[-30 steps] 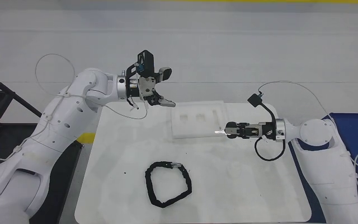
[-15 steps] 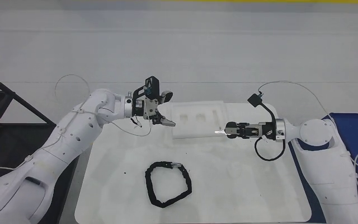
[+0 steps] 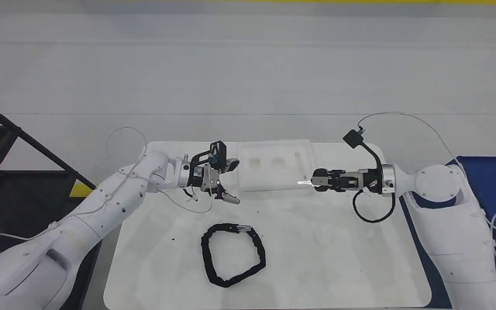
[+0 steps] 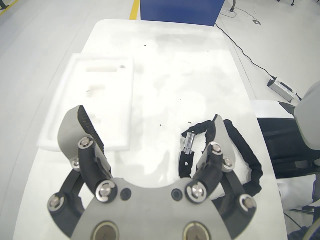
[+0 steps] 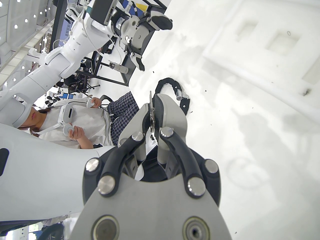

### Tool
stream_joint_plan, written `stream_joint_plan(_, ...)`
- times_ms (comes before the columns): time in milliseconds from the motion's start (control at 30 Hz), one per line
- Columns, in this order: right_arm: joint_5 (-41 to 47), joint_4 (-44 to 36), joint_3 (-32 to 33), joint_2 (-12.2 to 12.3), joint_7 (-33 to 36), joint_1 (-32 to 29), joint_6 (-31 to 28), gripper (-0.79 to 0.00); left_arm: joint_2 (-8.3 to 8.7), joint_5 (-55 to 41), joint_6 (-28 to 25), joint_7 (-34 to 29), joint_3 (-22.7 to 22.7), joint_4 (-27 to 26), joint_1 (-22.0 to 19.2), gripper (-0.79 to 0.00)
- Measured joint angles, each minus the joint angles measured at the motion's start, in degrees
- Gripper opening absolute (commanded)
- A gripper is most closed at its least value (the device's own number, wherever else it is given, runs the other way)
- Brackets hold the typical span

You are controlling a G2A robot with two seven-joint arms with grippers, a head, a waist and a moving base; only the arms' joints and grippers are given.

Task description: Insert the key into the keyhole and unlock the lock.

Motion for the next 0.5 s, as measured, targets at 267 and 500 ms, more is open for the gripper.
stream_joint_plan(267, 0.00, 0.00, 0.00, 0.00, 0.00, 0.00, 0.00, -0.785, -1.57, 6.37, 0.00, 5.01, 8.33, 4.28, -2.27, 0.000)
stream_joint_plan(500, 0.00, 0.00, 0.00, 0.00, 0.00, 0.00, 0.00, -0.785, -3.72, 10.77, 0.00, 7.46, 14.45, 7.28, -3.78, 0.000)
